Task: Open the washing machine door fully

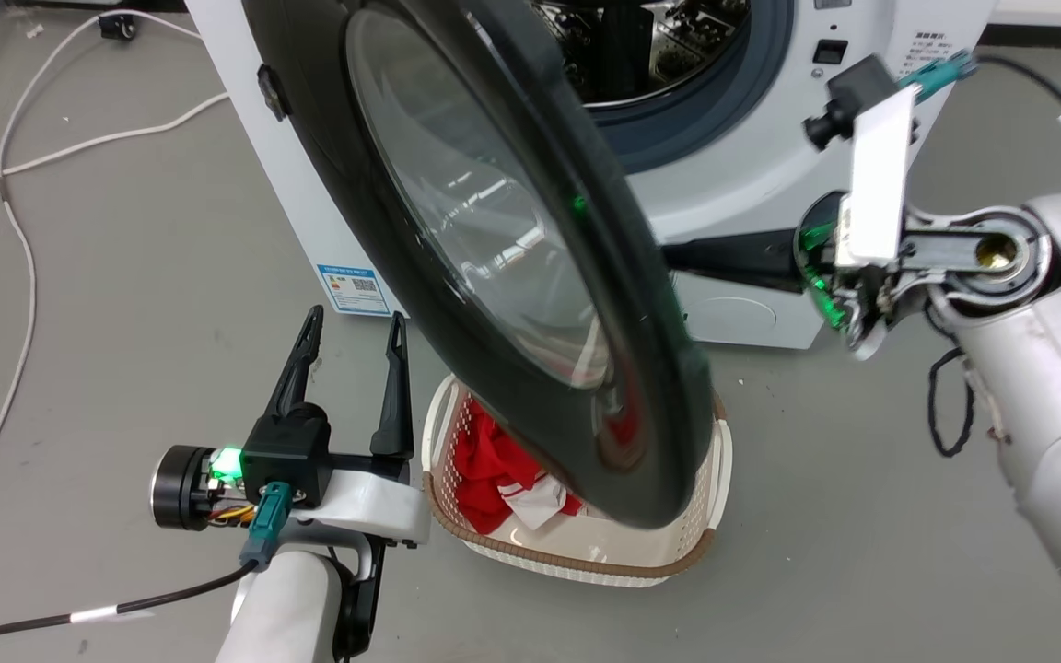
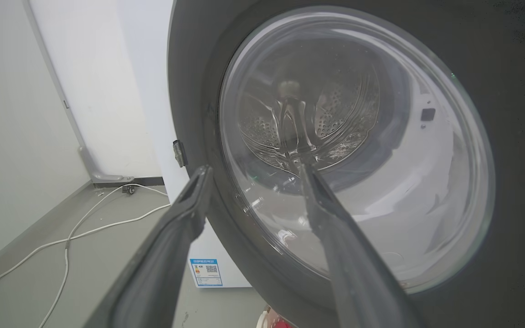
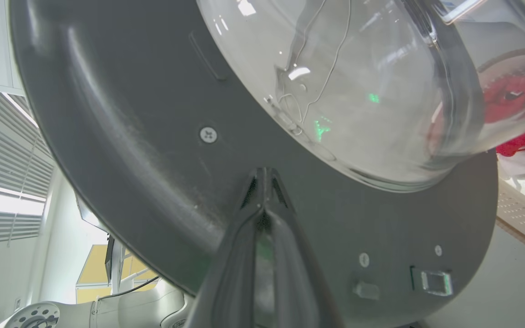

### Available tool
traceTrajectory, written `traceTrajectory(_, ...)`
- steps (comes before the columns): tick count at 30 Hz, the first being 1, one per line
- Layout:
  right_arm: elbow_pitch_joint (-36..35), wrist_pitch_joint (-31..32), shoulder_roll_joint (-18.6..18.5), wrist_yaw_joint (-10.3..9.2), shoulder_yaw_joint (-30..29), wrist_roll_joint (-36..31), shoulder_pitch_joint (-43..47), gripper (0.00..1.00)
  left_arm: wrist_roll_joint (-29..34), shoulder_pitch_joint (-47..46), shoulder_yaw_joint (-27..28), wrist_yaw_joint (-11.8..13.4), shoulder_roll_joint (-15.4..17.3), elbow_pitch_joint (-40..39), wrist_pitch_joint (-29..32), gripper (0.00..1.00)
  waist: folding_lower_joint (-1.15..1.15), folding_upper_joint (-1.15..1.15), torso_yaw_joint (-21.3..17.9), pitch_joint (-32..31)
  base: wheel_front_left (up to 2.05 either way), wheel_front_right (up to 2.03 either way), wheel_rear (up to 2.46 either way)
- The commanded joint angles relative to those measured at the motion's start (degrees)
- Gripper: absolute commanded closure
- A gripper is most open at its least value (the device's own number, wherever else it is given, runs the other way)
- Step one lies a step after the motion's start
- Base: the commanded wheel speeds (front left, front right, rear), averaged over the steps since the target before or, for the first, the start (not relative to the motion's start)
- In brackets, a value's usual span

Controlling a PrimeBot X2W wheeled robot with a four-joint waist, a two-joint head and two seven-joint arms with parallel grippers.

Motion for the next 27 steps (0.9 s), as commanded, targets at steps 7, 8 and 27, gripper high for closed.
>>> traceTrajectory(7, -2.34, -0.62, 2.34, 0.0, 1.8, 1.33, 3.47, 1.0, 0.54, 1.01, 0.41, -0.69, -0.16, 0.08, -0.15, 0.0, 0.01, 0.0, 0.78, -1.38, 0.0, 0.0, 0.0)
traceTrajectory(8, -2.47, -0.71, 2.44, 0.0, 1.95, 1.4, 3.59, 1.0, 0.55, 1.07, 0.48, -0.69, -0.19, 0.02, -0.15, 0.0, 0.01, 0.0, 0.75, -1.41, 0.0, 0.0, 0.0)
traceTrajectory(27, -6.61, -22.7, 2.99, 0.0, -2.14, -2.33, 9.71, 1.0, 0.3, 1.99, 1.58, -0.76, -0.62, 0.23, -0.15, 0.0, 0.01, 0.0, -1.64, -2.55, 0.0, 0.0, 0.0)
